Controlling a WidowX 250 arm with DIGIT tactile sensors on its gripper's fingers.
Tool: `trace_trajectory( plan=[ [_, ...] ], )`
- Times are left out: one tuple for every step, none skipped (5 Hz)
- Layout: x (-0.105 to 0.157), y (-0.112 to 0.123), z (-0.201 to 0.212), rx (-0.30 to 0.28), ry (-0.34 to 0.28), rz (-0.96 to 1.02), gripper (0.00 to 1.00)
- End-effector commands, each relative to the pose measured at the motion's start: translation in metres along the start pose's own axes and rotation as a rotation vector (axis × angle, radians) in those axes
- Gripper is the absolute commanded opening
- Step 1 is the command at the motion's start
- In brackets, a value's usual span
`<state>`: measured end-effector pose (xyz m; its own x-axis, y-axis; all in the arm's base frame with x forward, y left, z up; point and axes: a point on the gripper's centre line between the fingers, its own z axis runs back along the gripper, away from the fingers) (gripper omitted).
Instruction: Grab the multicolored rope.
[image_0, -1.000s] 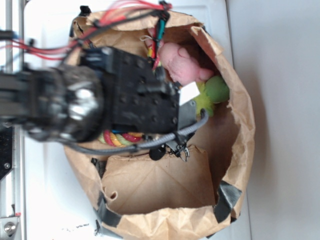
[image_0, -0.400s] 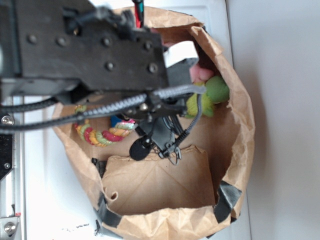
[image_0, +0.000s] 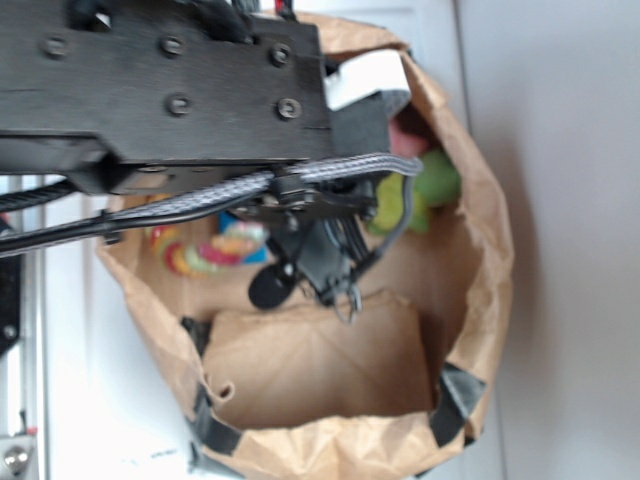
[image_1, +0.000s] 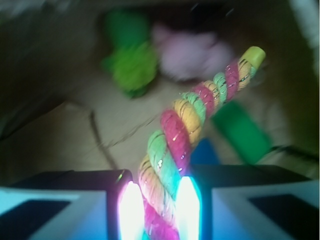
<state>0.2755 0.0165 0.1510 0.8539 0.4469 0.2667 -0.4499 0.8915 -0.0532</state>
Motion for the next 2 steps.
trace_trajectory(
  plan=[
    [-0.0067,-0.0176,0.0421,-0.021,-0.041,-0.261,0.0],
    [-0.0069,-0.0189,0.0481,-0.007,0.016,-0.32,0.0]
  ],
)
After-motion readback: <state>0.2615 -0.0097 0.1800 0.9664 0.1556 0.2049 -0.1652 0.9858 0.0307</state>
